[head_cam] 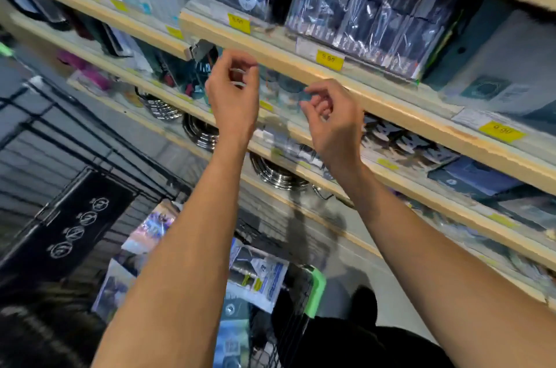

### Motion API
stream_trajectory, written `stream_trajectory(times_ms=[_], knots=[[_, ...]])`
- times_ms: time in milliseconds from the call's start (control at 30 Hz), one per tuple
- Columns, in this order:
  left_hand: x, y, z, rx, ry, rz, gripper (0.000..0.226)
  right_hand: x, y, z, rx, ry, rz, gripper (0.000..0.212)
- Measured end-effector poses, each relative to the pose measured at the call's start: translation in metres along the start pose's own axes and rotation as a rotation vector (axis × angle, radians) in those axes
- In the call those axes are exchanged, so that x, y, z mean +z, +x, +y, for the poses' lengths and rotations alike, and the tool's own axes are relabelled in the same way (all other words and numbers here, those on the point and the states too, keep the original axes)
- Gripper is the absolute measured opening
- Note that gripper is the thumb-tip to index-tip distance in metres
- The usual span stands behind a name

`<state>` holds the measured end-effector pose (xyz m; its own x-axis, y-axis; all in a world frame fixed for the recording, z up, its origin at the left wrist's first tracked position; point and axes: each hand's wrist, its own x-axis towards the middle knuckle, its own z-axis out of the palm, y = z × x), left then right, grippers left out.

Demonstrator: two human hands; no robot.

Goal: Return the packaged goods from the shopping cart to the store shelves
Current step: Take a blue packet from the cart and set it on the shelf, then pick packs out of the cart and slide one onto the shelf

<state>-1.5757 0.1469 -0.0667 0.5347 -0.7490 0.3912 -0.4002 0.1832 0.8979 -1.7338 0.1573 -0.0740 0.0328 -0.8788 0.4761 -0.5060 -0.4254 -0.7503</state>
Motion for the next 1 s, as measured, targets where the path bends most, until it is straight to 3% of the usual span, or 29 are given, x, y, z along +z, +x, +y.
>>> stream_trajectory(times_ms=[200,300,367,500,567,667,767,933,1000], knots=[[-0.109,-0.092,-0.064,-0.256,0.122,0.164,0.018,0.060,-0.081,-0.026,0.128,0.194,-0.464,0.005],[-0.174,-0.178,-0.106,-0.458,0.271,0.174,0.008,0.085,-0.149,-0.029,0.123,0.179,-0.780,0.013],[-0.200,-0.234,-0.133,-0.629,0.402,0.023,0.009,0.085,-0.189,-0.019,0.176,0.112,-0.979,0.014],[-0.229,-0.326,-0.179,-1.219,0.425,-0.270,0.047,0.073,-0.258,0.001,0.309,-0.076,-1.319,0.015],[-0.234,-0.358,-0.197,-1.417,0.473,-0.350,0.057,0.063,-0.280,0.008,0.291,-0.171,-1.446,0.012],[-0.236,-0.389,-0.216,-1.452,0.586,-0.416,0.075,0.058,-0.295,0.016,0.310,-0.275,-1.553,0.014],[-0.236,-0.406,-0.227,-1.471,0.555,-0.433,0.097,0.065,-0.310,0.019,0.358,-0.318,-1.602,0.015],[-0.234,-0.419,-0.231,-1.508,0.576,-0.411,0.079,0.075,-0.322,0.023,0.326,-0.401,-1.717,0.013],[-0.231,-0.424,-0.236,-1.502,0.633,-0.470,0.081,0.078,-0.324,0.028,0.307,-0.426,-1.735,0.009]])
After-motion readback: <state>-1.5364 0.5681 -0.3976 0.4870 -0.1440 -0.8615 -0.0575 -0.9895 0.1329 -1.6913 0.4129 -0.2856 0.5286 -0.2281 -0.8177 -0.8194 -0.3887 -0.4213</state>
